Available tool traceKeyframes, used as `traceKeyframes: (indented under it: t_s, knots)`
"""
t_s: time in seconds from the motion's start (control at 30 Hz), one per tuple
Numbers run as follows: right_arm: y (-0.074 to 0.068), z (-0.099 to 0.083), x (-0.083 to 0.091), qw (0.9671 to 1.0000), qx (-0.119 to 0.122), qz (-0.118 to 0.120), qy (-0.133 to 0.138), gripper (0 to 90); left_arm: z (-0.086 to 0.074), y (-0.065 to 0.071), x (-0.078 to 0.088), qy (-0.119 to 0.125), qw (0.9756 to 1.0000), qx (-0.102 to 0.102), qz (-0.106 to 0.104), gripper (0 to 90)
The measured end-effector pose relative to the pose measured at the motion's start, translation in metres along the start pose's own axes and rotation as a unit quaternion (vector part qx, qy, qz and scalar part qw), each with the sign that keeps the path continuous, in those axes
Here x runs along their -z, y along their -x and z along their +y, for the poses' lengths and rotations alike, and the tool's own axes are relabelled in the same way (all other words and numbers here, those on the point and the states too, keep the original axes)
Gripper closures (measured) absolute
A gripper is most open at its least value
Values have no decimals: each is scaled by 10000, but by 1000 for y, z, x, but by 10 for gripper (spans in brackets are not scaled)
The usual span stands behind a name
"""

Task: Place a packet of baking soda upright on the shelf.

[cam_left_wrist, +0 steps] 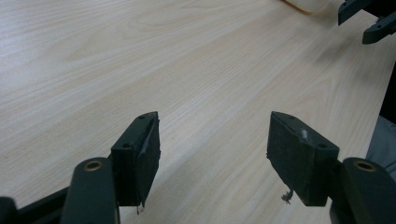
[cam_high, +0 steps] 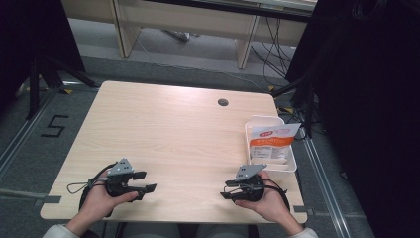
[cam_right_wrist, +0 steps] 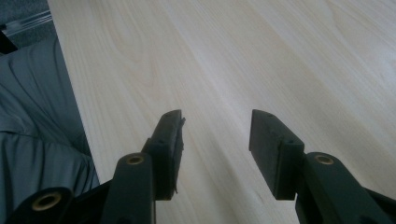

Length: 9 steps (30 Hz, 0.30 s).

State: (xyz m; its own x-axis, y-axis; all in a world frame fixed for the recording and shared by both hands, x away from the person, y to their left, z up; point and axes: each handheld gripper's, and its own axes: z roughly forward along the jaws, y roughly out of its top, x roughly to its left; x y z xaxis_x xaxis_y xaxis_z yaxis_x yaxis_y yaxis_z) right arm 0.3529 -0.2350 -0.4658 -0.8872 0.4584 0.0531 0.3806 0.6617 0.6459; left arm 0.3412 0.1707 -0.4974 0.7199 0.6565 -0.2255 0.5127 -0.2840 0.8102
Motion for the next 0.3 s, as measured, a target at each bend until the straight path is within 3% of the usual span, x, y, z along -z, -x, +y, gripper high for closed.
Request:
traceKeyframes:
  t_s: [0.3]
  knots:
    - [-4, -15, 6, 9998, -123, -101, 122, 549, 0, 1, -1, -3, 10000, 69, -22, 343]
